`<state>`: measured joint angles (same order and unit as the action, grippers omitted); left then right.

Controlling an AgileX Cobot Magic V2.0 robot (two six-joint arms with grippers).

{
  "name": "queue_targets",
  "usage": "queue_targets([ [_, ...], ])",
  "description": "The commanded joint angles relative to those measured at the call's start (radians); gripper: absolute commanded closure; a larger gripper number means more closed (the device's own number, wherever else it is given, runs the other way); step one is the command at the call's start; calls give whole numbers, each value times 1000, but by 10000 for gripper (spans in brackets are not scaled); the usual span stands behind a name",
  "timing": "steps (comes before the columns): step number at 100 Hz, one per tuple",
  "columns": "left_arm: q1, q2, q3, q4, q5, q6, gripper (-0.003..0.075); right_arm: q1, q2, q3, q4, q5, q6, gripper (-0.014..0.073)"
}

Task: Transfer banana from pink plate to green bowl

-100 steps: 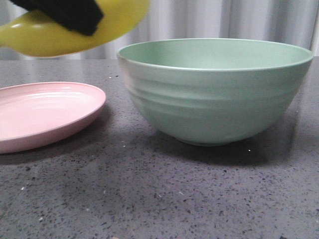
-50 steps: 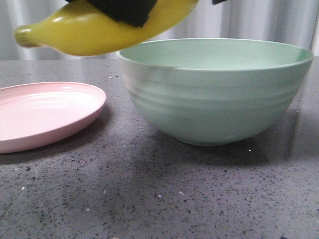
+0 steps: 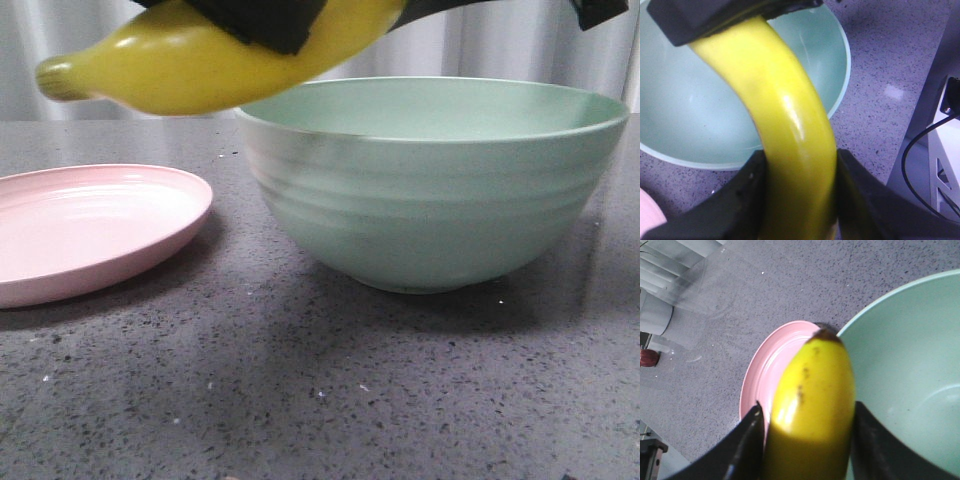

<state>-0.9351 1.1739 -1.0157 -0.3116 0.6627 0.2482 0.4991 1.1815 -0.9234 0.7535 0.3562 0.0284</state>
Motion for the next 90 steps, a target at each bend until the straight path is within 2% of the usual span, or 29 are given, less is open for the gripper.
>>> queue_targets([
  [1,-8,-18,-39,-27,-74,3,709,2,-19,-36,18,-25,-17,445],
  [8,-8,-18,-39,-27,-74,3,635,2,-19,-36,16,-2,-70,575],
  [15,-8,-18,-39,-27,-74,3,533,2,-19,-36,16,17,-90,664],
  [26,-8,-18,-41,-27,-106,3,369,2,-22,-36,16,12,-97,665],
  [33,-8,-20,-55,-27,-121,3,311,2,-32,-36,16,-14,-115,665],
  [60,-8,-29,-124,-25,-121,3,310,-20,-141,-39,4,-178,-295,665],
  [70,-8,-38,-124,-25,-126,3,310,-24,-179,-39,-74,-279,-381,665],
  [90,-8,-47,-124,-27,-157,3,310,-24,-144,-33,-212,-341,-383,665],
])
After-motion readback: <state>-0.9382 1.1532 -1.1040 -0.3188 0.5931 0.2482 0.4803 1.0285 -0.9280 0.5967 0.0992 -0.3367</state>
